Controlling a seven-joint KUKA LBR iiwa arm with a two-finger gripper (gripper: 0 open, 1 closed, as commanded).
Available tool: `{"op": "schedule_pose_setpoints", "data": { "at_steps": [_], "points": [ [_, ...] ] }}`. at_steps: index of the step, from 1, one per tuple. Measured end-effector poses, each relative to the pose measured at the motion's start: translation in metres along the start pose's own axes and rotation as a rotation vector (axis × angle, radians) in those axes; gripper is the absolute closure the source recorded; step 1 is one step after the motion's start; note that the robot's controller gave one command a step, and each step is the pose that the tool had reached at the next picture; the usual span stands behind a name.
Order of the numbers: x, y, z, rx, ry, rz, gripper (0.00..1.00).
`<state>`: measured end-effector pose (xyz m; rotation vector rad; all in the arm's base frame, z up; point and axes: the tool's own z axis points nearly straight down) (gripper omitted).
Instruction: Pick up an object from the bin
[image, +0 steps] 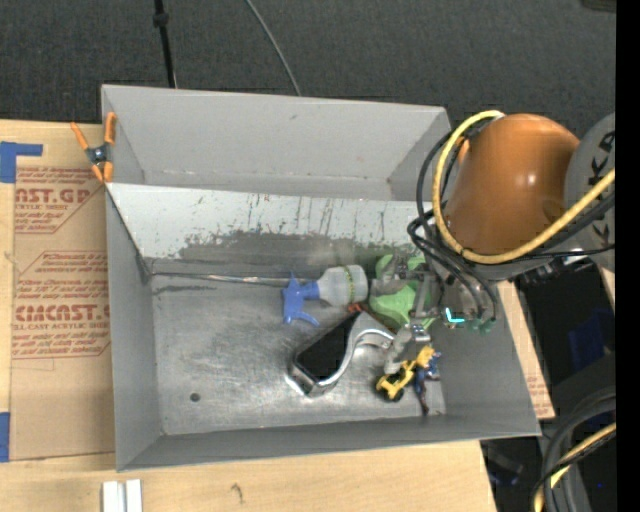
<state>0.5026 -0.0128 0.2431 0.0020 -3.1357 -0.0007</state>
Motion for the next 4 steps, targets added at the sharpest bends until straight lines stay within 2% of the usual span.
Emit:
{"op": "schedule_pose_setpoints", "data": {
  "at_steps": [1,2,3,4],
  "points": [
    [-0.001,0.000,-0.003,0.000,-0.008,0.000,0.00],
    [0.005,0.011,0.053,0.001,-0.011,-0.094,0.00],
    [0.015,0.037,0.079,0.001,-0.006,-0.392,0.00],
    [0.017,0.040,0.125,0.001,-0.013,-0.507,0.00]
  ]
}}
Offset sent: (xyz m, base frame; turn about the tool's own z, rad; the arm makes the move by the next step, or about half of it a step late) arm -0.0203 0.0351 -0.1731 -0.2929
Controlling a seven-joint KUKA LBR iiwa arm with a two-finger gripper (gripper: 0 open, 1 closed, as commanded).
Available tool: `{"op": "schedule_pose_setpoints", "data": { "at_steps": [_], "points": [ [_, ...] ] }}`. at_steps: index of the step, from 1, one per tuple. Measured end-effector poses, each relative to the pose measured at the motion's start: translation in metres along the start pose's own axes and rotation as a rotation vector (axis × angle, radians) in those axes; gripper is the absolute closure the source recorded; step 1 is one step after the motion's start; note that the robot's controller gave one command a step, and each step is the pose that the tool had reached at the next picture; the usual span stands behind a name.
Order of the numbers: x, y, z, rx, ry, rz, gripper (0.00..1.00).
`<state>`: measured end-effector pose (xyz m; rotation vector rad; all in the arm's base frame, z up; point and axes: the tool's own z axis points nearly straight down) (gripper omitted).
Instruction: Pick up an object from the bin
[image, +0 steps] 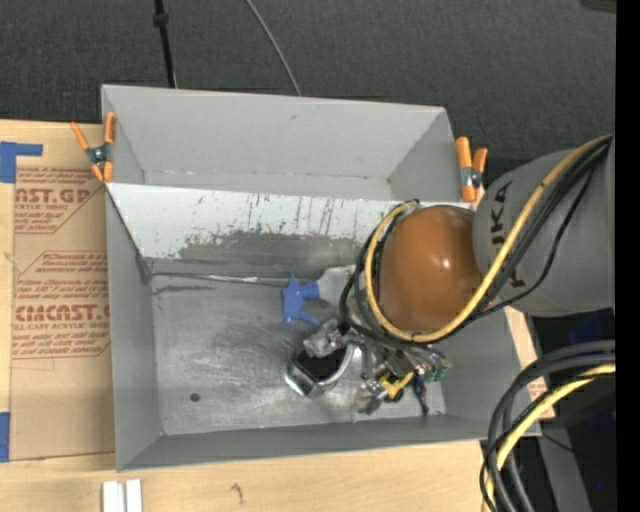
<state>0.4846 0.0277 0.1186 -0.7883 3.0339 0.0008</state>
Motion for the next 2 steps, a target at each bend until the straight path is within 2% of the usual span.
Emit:
{"op": "schedule_pose_setpoints", "data": {
  "at_steps": [1,2],
  "points": [
    [-0.043,-0.032,0.025,0.008,-0.041,-0.134,0.00],
    [-0.013,-0.034,0.041,0.009,-0.029,-0.115,1.00]
  ]
}}
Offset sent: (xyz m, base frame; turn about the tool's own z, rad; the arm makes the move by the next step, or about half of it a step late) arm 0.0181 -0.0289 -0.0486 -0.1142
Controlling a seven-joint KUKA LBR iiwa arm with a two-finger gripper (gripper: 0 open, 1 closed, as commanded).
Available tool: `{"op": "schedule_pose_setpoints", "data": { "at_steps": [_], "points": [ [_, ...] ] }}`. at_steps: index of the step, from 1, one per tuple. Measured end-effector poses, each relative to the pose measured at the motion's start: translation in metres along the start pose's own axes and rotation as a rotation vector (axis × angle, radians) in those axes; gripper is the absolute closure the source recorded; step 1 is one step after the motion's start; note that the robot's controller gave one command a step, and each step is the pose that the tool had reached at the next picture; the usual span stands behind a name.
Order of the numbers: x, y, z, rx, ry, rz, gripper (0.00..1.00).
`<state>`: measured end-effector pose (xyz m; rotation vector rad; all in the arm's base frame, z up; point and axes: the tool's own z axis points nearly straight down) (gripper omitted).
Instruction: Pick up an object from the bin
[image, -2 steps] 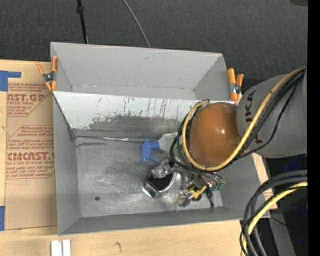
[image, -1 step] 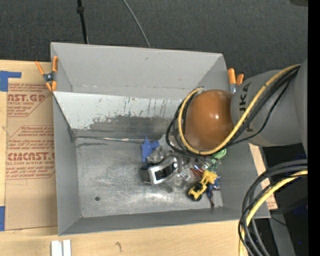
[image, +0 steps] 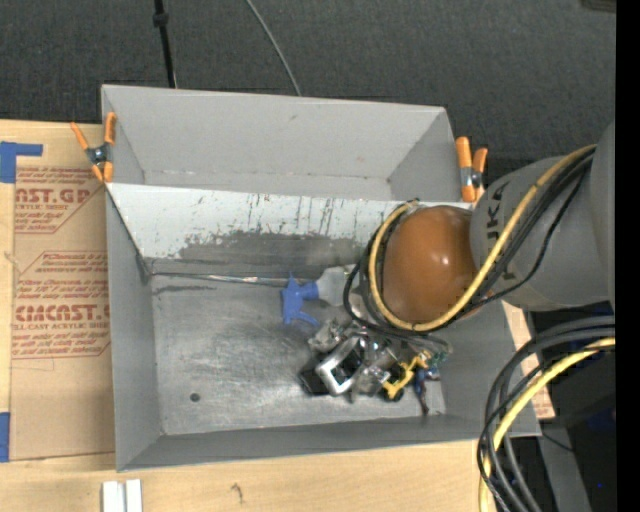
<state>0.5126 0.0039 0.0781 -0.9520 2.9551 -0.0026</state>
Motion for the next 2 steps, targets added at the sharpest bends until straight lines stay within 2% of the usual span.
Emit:
{"op": "schedule_pose_setpoints", "data": {
  "at_steps": [1,2],
  "points": [
    [0.0000,0.0000,0.0000,0.000,0.000,0.000,1.00],
    [0.0018,0.0010,-0.0029,-0.005,0.012,-0.002,1.00]
  ]
}}
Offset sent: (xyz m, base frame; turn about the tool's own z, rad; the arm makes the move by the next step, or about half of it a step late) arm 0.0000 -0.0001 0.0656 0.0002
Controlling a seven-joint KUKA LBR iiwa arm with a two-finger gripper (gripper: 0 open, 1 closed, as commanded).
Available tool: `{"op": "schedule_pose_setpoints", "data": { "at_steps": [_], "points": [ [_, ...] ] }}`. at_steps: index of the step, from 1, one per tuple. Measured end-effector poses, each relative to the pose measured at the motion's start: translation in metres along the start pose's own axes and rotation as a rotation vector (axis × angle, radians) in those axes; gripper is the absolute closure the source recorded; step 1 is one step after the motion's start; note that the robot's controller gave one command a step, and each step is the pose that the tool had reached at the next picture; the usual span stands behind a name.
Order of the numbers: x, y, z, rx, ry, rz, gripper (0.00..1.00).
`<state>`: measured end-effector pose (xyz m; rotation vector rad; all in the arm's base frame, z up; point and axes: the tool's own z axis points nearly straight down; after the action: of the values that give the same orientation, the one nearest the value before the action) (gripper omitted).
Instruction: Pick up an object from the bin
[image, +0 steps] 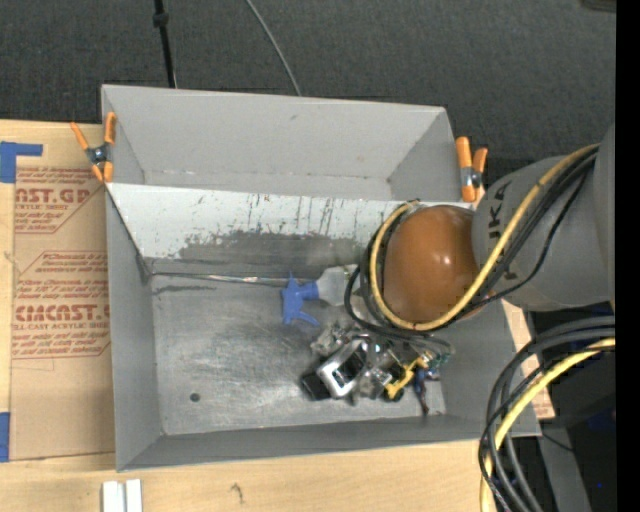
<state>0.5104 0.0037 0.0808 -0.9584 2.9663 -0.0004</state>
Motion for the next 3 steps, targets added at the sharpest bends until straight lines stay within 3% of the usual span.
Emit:
{"op": "schedule_pose_setpoints", "data": {
  "at_steps": [1,3],
  "points": [
    [0.004,0.002,-0.015,-0.012,0.025,0.000,1.00],
    [0.003,0.001,-0.032,-0.009,0.023,0.001,1.00]
  ]
}}
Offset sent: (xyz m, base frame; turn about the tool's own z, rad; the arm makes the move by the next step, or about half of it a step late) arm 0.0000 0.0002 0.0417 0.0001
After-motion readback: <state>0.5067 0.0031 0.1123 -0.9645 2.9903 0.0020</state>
